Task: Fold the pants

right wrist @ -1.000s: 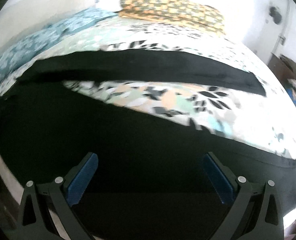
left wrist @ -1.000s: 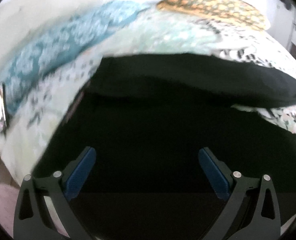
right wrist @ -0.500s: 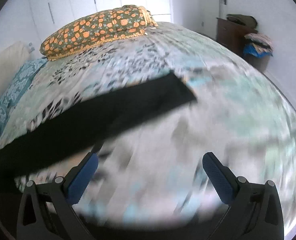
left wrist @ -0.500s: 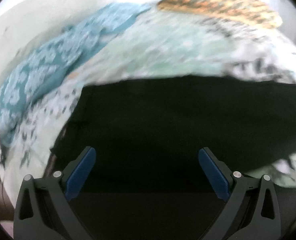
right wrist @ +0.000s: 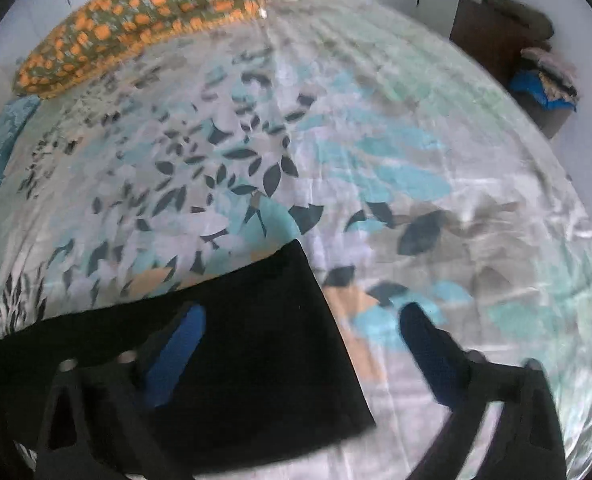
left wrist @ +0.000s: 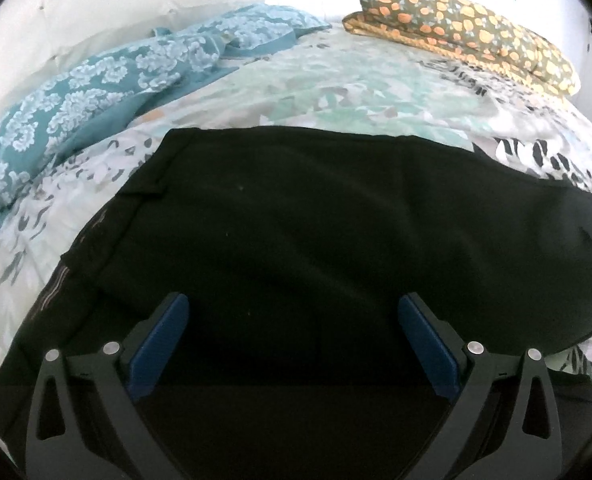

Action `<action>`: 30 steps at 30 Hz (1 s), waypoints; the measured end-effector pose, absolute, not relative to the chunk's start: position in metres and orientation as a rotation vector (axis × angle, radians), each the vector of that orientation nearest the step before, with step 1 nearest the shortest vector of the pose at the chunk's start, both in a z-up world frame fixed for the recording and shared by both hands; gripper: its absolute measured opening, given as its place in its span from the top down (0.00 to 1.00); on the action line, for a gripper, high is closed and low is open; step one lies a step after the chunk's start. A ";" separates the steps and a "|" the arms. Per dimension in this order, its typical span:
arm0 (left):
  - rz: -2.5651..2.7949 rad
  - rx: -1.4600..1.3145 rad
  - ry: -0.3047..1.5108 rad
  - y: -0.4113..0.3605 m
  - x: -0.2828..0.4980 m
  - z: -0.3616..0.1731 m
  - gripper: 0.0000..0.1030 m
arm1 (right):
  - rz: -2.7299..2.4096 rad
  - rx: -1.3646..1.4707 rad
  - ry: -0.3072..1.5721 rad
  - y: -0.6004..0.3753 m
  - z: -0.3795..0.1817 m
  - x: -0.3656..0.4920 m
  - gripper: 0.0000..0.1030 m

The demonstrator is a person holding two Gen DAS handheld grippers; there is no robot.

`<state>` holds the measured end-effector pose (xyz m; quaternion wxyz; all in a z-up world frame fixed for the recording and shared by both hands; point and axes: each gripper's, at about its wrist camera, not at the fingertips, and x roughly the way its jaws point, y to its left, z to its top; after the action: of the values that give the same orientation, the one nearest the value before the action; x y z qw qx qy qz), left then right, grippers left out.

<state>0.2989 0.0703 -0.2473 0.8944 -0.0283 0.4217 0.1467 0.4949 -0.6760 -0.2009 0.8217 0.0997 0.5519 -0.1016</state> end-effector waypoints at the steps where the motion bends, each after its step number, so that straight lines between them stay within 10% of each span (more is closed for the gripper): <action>1: 0.305 -0.057 0.874 0.070 0.298 -0.248 0.00 | -0.199 0.227 1.197 -0.676 -0.206 0.499 0.43; 2: 0.305 -0.057 0.875 0.070 0.298 -0.248 0.00 | -0.185 0.237 1.218 -0.676 -0.210 0.501 0.71; 4: 0.309 -0.052 0.876 0.069 0.299 -0.248 0.00 | -0.221 0.193 1.201 -0.676 -0.203 0.491 0.95; 18: 0.341 -0.003 0.892 0.064 0.301 -0.244 0.00 | -0.137 0.281 0.934 -0.590 -0.113 0.150 0.96; 21: 0.346 0.003 0.913 0.064 0.303 -0.243 0.00 | -0.331 0.277 1.004 -0.590 -0.124 0.099 0.89; 26: 0.296 -0.042 1.036 0.073 0.302 -0.224 0.00 | -0.522 0.246 0.861 -0.585 -0.096 0.051 0.19; 30: 0.222 -0.052 1.018 0.072 0.266 -0.204 0.00 | -0.442 0.229 0.810 -0.547 -0.076 0.056 0.17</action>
<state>0.2656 0.0716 -0.2040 0.8671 -0.0249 0.4861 0.1061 0.0558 -0.5466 -0.0764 0.8891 0.1102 0.3900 -0.2128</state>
